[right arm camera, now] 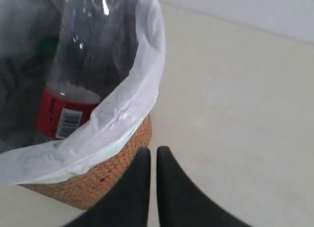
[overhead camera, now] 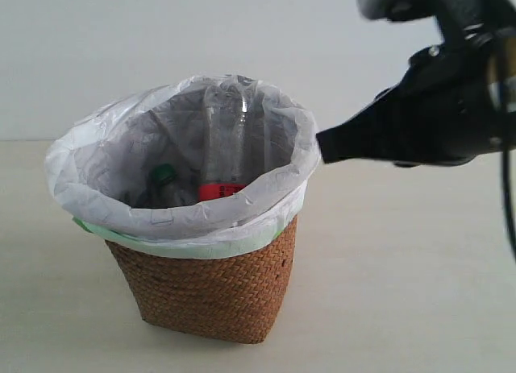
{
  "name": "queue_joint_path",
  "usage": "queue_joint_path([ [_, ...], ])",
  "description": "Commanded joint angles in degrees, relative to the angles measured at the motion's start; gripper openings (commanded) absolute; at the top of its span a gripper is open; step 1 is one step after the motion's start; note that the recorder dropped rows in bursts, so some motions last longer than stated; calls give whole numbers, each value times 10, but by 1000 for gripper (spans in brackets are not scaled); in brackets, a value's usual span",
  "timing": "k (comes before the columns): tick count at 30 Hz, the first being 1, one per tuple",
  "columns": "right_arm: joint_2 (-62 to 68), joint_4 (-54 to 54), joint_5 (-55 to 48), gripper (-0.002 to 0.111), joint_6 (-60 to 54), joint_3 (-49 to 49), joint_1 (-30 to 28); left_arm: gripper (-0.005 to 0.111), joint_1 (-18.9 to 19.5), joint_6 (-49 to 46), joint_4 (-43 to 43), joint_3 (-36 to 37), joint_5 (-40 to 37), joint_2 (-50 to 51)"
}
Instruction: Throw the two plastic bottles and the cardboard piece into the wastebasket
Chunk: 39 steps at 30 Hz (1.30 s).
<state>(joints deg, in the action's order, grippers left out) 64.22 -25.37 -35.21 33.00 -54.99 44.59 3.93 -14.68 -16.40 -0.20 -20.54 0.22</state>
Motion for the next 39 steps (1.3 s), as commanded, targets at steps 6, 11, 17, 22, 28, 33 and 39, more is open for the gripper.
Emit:
queue_joint_path([
  [6, -213, -7, -1, 1, -8, 98, 1, 4, 2, -3, 2, 2, 0, -2],
  [11, -298, 9, -95, 1, 45, 120, 1, 4, 2, -3, 2, 2, 0, -2],
  [17, -364, 7, -166, 1, 45, 120, 1, 4, 2, -3, 2, 2, 0, -2],
  [22, -393, 7, -166, 1, 45, 120, 1, 4, 2, -3, 2, 2, 0, -2],
  [28, -395, -32, -124, 1, 56, 133, 1, 4, 2, -3, 2, 2, 0, -2],
  [33, -432, -53, 126, 1, 57, 246, -58, 4, 2, -3, 2, 2, 0, -2],
  [39, -492, -100, 446, 1, 38, 415, -183, 4, 2, -3, 2, 2, 0, -2],
])
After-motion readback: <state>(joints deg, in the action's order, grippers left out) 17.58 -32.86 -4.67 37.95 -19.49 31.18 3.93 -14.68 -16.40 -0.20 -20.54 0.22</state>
